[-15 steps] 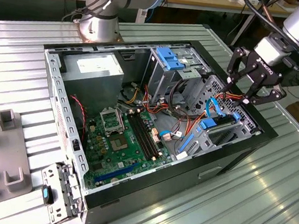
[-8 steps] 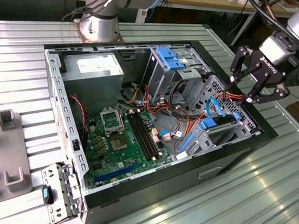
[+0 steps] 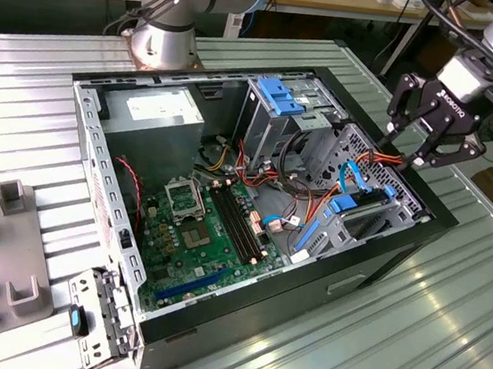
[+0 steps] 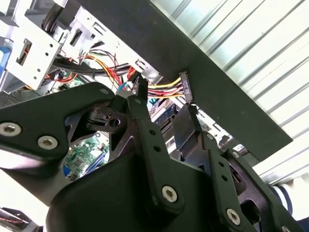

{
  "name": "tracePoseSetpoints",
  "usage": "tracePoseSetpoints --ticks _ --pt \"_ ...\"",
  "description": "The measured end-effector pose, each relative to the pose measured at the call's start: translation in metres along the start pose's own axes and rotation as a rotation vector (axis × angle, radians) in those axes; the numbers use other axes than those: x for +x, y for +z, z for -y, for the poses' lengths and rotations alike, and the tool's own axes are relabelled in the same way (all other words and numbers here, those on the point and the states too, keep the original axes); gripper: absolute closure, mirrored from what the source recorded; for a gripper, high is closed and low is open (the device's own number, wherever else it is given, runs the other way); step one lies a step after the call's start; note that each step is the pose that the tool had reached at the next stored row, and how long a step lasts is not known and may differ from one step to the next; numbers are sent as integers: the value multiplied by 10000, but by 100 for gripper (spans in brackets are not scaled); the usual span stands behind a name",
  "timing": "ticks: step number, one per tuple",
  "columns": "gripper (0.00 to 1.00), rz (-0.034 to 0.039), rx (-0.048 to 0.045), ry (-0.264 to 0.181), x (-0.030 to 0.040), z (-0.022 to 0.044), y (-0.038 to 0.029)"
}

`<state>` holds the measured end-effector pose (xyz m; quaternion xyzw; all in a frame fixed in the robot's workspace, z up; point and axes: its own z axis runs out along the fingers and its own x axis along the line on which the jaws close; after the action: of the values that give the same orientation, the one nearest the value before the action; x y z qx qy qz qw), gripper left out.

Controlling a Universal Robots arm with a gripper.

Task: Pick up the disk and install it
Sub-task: 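Insert the first disk wire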

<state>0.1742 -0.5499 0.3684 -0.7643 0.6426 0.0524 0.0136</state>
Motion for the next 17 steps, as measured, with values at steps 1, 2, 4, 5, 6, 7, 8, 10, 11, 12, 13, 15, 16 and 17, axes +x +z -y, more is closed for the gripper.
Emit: tracePoseSetpoints --ticks 1,2,4,5,6,7,8,10,11,12,13,15,16,17 --pt "52 1 0 0 1 10 -9" --pt "52 1 0 0 2 17 -17" --pt "52 2 -3 0 8 65 -41" --pt "52 3 -13 0 19 138 -67" --pt "52 -1 -26 -109 30 207 -72" --pt "52 -26 -76 -613 31 207 -71" --pt "52 -43 -114 -1005 31 207 -70" --pt "52 -63 -155 -1416 31 207 -70" --pt "52 -86 -202 -1892 31 207 -68" --pt "52 -105 -241 -2294 31 208 -67" --pt "52 -125 -280 -2689 31 208 -66" --pt "52 -143 -321 -3109 31 209 -63" --pt "52 -159 -350 -3406 32 210 -61" --pt "52 -168 -371 -3617 32 210 -59"
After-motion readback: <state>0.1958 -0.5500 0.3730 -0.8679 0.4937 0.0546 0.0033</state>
